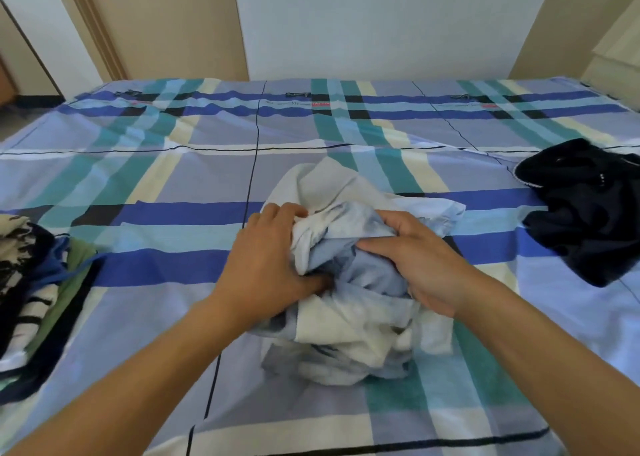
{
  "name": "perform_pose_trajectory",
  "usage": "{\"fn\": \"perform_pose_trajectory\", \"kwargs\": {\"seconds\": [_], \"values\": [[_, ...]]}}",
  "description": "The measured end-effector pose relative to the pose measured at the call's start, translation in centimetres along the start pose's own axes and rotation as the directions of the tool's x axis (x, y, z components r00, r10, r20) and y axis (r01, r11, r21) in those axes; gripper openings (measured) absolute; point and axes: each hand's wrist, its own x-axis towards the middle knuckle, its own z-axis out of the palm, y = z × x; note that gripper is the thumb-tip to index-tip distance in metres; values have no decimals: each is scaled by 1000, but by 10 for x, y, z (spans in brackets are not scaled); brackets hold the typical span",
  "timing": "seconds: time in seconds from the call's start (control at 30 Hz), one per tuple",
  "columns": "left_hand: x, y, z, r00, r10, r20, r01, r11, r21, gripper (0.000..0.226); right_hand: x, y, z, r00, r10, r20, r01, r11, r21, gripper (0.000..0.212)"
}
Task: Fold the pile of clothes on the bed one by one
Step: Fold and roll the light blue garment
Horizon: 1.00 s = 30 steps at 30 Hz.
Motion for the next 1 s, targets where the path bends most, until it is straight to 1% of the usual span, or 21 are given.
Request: {"fn": "perform_pose_trajectory", "kwargs": {"seconds": [0.07, 0.13, 0.17, 0.23, 0.27, 0.33, 0.37, 0.43, 0.47, 0.57, 0.63, 0.67, 0.7, 0.73, 0.77, 0.8, 0.83, 0.87, 0.9, 0.97, 1.0], "values": [[1, -4, 19, 997, -59, -43, 61, 997, 44, 86, -7, -3, 6, 995, 57, 82, -67, 991, 119, 15], [1, 1, 23, 994, -109, 19, 111, 975, -195, 94, -14, -5, 13, 977, 90, 195, -119, 982, 146, 31], [3, 1, 25, 987, -140, 79, 158, 923, -351, 100, -15, -6, 14, 966, 94, 240, -131, 981, 144, 42], [6, 5, 22, 959, -173, 226, 257, 868, -425, 84, -13, -7, 9, 933, 50, 357, -95, 989, 110, 60], [7, 5, 18, 948, -182, 262, 285, 850, -442, 72, -11, -8, 4, 925, 12, 381, -30, 999, 40, 54], [10, 2, 14, 936, -219, 275, 341, 755, -560, 44, -3, -5, -11, 952, -62, 301, 137, 962, -237, 32], [12, 1, 11, 907, -270, 323, 418, 663, -620, 28, 2, -2, -21, 970, -115, 213, 201, 873, -445, 32], [16, 6, 0, 862, -312, 400, 506, 479, -717, 22, 16, 9, -42, 972, -234, -17, 135, 618, -775, 35], [17, 11, -4, 856, -272, 440, 515, 375, -771, 24, 21, 14, -49, 955, -275, -114, 63, 561, -826, 34], [15, 30, -22, 837, -168, 520, 542, 134, -829, 24, 35, 28, -58, 894, -344, -286, -66, 530, -845, 34], [13, 40, -33, 821, -84, 565, 567, 0, -824, 14, 45, 34, -59, 898, -308, -315, -94, 564, -820, 41], [11, 41, -38, 827, -28, 562, 562, -8, -827, 17, 48, 37, -59, 915, -255, -313, -102, 604, -790, 45], [9, 40, -44, 825, 20, 565, 565, 15, -825, 31, 50, 39, -58, 933, -204, -296, -103, 635, -766, 47], [9, 40, -49, 814, 54, 579, 575, 71, -815, 33, 51, 43, -59, 952, -149, -268, -113, 641, -759, 46], [8, 33, -50, 801, 97, 591, 569, 187, -801, 38, 51, 46, -59, 968, -118, -223, -102, 628, -771, 37], [7, 27, -49, 794, 130, 594, 514, 379, -769, 31, 52, 48, -58, 976, -93, -198, -96, 631, -770, 26], [7, 18, -44, 807, 129, 577, 389, 620, -682, 35, 52, 48, -59, 978, -73, -196, -104, 642, -759, 18], [6, 8, -34, 843, 79, 531, 246, 822, -514, 40, 50, 47, -58, 977, -51, -206, -119, 671, -732, 12], [7, 0, -24, 891, 23, 453, 132, 942, -307, 49, 49, 46, -58, 978, -1, -207, -147, 704, -695, 15], [3, -10, -4, 932, -80, 353, 93, 996, -18, 87, 47, 44, -56, 974, 55, -218, -183, 757, -627, 25], [0, -14, 6, 927, -121, 354, 126, 992, 11, 109, 49, 46, -56, 971, 80, -227, -200, 792, -577, 24]]}}
